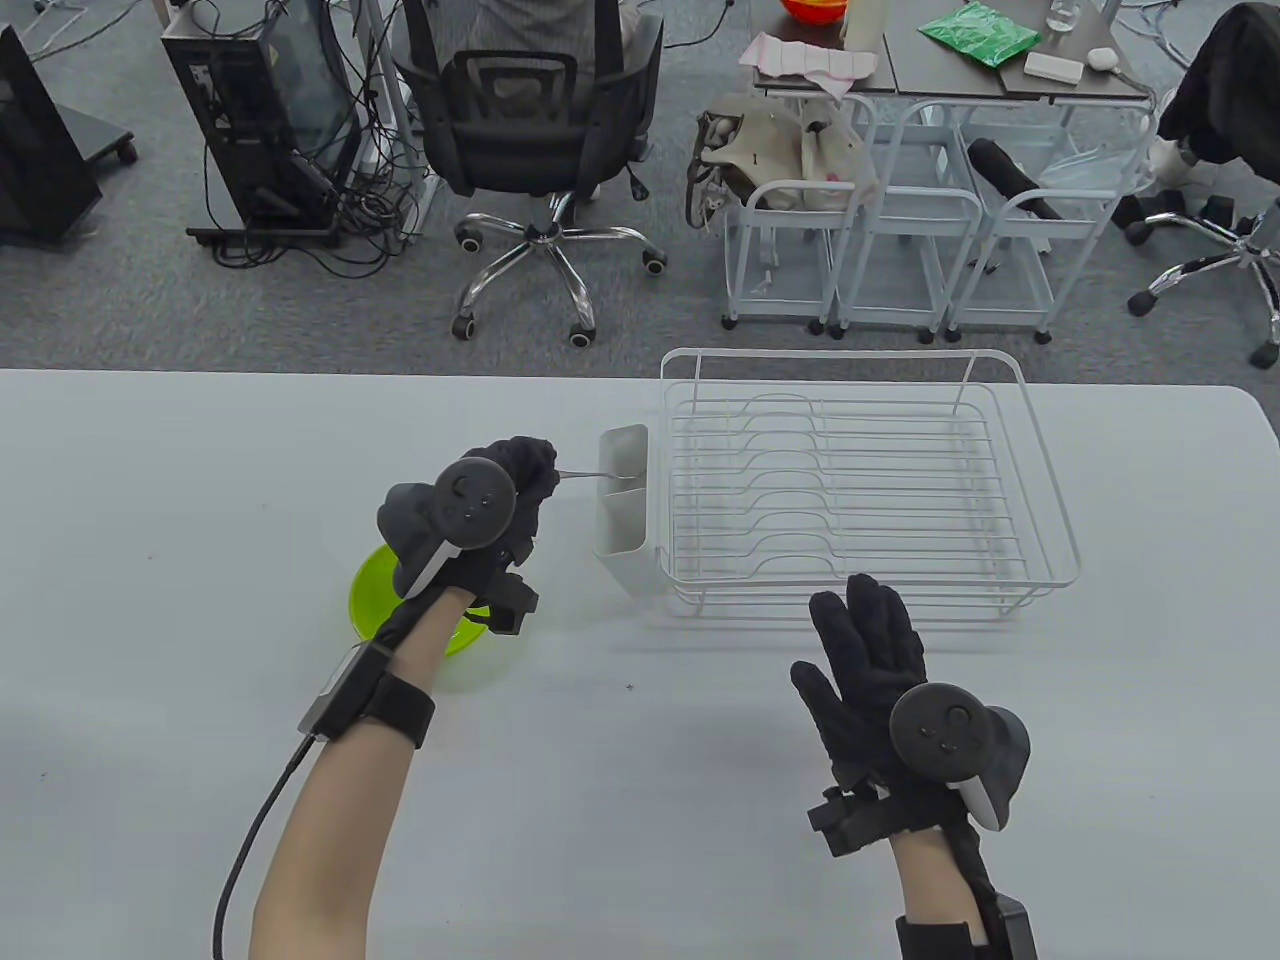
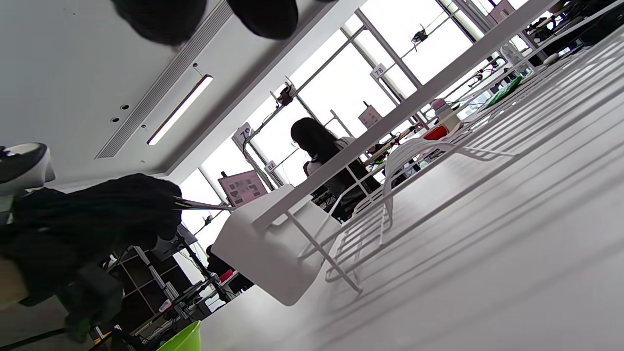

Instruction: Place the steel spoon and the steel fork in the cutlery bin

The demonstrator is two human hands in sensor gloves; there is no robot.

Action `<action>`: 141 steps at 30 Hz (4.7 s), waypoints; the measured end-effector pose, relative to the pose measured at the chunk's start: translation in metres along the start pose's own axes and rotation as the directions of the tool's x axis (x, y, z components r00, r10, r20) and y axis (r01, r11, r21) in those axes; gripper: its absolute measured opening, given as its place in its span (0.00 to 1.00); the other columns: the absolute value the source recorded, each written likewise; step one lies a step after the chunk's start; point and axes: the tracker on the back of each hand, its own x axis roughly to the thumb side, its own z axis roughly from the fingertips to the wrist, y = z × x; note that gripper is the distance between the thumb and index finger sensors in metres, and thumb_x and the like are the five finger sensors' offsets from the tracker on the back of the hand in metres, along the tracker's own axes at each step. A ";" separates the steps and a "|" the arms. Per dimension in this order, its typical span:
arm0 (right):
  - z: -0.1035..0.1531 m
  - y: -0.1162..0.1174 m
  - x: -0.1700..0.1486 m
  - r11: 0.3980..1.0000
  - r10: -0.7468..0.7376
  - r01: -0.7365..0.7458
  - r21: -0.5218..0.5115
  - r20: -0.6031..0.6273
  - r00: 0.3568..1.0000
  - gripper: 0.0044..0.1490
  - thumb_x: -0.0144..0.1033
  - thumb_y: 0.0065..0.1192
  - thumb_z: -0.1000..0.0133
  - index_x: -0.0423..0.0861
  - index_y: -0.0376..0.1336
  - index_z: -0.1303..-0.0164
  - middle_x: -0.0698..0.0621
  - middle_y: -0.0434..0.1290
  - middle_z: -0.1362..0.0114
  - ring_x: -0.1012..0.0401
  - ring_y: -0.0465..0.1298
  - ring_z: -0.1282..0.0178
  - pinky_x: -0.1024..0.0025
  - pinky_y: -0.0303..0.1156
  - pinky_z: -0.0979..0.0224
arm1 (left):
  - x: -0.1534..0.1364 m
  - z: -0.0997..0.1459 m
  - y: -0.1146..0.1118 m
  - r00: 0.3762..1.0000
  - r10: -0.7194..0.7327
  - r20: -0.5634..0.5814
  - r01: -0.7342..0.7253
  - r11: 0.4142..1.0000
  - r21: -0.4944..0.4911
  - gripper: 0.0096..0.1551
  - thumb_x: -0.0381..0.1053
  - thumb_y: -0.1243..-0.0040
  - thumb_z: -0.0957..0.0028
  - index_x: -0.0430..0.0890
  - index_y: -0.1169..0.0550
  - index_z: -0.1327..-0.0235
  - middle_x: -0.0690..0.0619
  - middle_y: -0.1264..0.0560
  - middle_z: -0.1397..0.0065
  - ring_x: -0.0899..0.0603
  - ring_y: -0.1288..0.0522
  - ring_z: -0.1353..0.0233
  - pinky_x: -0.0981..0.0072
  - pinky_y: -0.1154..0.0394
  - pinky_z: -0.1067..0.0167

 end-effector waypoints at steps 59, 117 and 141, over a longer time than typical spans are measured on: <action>0.001 0.001 0.004 1.000 0.030 -0.030 0.010 -0.001 1.000 0.44 0.54 0.53 0.43 0.49 0.52 0.16 0.44 0.42 0.13 0.43 0.39 0.13 0.37 0.40 0.21 | -0.113 0.175 0.013 0.797 -0.602 0.041 0.603 0.795 -0.062 0.26 0.59 0.36 0.49 0.57 0.18 0.36 0.61 0.12 0.41 0.51 0.13 0.47 0.66 0.16 0.53; 0.002 -0.013 0.001 0.996 -0.075 0.075 -0.042 0.003 0.997 0.44 0.54 0.53 0.43 0.49 0.52 0.16 0.44 0.42 0.12 0.43 0.39 0.13 0.37 0.40 0.22 | 0.046 -0.051 0.003 0.955 -0.285 0.081 0.295 0.906 -0.303 0.21 0.57 0.43 0.48 0.62 0.16 0.44 0.64 0.15 0.45 0.52 0.17 0.45 0.64 0.18 0.45; 0.001 0.003 0.005 0.999 -0.027 0.027 0.018 0.010 1.000 0.44 0.54 0.53 0.43 0.49 0.52 0.16 0.45 0.42 0.12 0.43 0.39 0.12 0.37 0.40 0.22 | 0.027 0.019 0.017 0.949 -0.307 0.068 0.312 0.947 -0.082 0.34 0.58 0.54 0.40 0.60 0.36 0.18 0.48 0.40 0.09 0.36 0.40 0.13 0.37 0.36 0.23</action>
